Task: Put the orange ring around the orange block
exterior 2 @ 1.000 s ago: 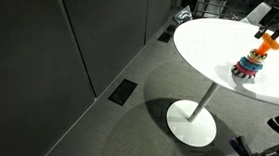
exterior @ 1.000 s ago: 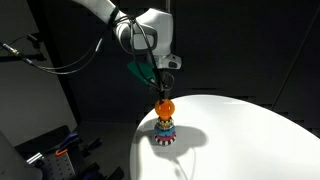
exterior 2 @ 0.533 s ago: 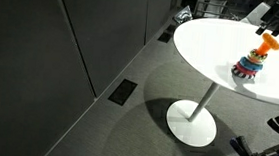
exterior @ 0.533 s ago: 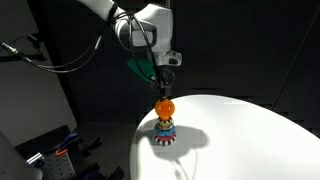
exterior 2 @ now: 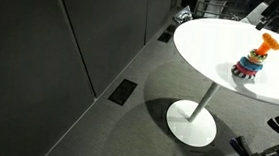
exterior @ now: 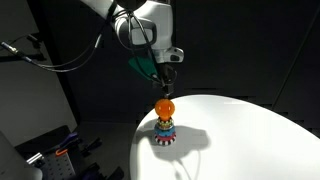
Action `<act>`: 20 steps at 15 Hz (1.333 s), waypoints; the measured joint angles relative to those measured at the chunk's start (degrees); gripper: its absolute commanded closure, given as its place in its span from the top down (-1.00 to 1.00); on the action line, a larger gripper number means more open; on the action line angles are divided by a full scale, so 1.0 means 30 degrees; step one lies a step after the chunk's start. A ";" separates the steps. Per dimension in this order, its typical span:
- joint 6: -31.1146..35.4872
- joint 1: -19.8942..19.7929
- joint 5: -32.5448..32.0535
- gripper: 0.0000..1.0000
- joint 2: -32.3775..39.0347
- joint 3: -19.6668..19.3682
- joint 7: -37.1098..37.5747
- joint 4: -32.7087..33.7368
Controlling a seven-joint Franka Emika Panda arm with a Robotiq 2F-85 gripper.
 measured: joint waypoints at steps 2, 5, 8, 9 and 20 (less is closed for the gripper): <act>0.0223 -0.0002 0.0000 1.00 0.0002 -0.0018 0.0000 0.0000; 0.0344 -0.0003 0.0000 1.00 0.0019 -0.0034 0.0000 -0.0006; 0.0346 -0.0004 0.0000 1.00 0.0053 -0.0043 0.0000 -0.0026; 0.0346 -0.0003 0.0000 1.00 0.0076 -0.0044 0.0000 -0.0038; 0.0616 -0.0002 0.0000 1.00 0.0738 -0.0027 0.0000 -0.0062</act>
